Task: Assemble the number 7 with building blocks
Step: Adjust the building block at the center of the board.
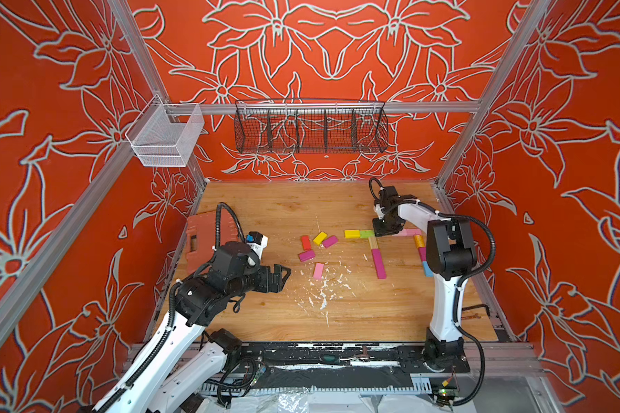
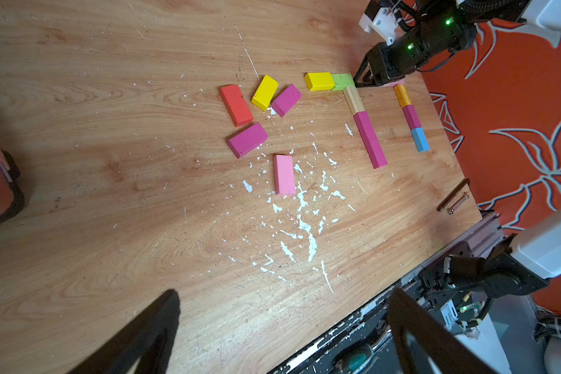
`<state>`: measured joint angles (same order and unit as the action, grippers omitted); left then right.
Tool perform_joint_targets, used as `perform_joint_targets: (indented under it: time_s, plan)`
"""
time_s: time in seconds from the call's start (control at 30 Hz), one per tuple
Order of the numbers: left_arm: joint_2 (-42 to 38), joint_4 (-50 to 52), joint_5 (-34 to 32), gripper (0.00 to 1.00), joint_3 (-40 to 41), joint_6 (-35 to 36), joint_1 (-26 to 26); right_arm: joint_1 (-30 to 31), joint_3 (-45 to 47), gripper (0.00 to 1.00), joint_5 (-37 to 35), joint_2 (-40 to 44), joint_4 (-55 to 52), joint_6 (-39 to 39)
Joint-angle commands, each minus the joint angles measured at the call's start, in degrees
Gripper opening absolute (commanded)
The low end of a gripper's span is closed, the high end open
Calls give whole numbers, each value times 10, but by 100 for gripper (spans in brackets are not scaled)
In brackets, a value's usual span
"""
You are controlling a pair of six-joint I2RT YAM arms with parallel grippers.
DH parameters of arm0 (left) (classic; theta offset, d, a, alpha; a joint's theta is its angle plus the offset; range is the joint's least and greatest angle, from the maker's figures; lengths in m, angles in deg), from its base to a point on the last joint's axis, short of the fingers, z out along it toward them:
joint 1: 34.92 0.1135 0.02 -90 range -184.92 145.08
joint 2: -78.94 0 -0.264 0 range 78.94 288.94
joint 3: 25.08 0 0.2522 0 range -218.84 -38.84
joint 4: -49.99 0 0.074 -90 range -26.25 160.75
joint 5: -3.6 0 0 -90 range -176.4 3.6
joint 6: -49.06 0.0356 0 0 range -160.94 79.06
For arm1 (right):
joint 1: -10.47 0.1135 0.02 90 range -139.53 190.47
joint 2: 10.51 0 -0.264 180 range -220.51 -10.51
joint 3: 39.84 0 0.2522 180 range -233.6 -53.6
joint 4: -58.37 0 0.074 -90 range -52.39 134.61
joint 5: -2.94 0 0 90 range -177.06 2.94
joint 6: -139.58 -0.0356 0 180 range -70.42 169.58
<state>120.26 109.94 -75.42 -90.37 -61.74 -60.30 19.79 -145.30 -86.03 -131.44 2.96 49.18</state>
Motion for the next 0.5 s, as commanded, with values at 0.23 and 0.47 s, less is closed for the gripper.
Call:
perform_joint_targets:
  time_s: [0.23, 0.47]
  plan:
    - [14, 5, -21, 97, 4, -3, 4, 44, 49, 47, 15, 135, 3, 13]
    - [60, 15, -46, 97, 1, -14, 4, 125, 94, 51, 100, 164, 49, 30]
